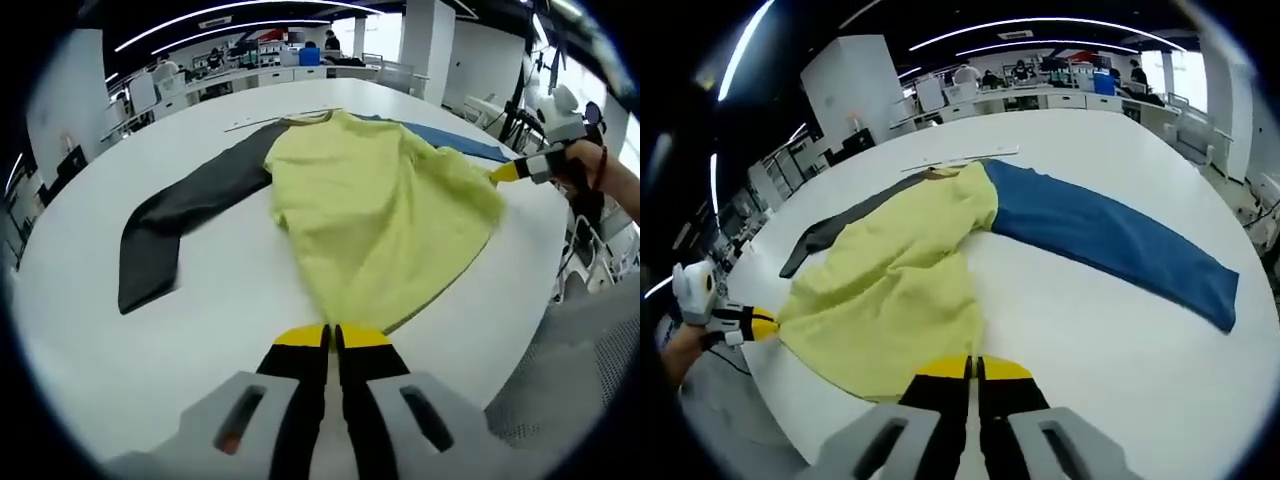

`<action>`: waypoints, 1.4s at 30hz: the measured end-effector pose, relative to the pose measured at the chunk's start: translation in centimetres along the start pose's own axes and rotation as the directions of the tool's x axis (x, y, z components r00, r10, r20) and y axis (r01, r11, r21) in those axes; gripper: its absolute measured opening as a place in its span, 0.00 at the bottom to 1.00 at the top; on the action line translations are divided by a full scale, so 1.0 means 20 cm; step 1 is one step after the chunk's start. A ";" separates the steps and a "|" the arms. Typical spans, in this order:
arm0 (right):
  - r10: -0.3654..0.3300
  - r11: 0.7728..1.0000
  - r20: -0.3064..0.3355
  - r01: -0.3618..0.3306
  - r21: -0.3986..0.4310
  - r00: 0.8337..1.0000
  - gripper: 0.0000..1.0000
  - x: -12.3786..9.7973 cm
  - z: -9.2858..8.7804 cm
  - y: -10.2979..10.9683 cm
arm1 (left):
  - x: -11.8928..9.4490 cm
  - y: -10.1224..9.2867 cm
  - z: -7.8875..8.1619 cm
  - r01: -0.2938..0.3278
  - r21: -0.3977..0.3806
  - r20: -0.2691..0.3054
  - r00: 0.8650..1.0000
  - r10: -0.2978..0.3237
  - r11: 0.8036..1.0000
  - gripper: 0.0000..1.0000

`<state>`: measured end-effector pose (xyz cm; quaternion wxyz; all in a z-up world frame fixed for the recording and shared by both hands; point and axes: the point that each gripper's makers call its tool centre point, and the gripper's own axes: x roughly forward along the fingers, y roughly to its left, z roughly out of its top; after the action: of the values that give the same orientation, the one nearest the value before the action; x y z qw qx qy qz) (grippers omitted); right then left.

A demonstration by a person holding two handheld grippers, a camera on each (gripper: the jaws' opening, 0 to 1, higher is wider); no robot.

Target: Fold the garment on the visible template until the final outline fits inside the template.

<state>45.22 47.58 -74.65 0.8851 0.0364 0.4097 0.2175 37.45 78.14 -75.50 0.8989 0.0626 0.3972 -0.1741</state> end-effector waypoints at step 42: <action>-0.111 0.991 -0.028 0.113 0.070 0.993 0.00 -0.20 -0.31 -0.07 | -0.09 0.02 -0.17 -0.003 0.024 -0.089 0.996 0.005 1.000 0.00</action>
<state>38.76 43.82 -76.30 0.8891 0.0422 0.4292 0.1531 34.01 79.84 -76.44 0.8799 0.0820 0.4346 -0.1740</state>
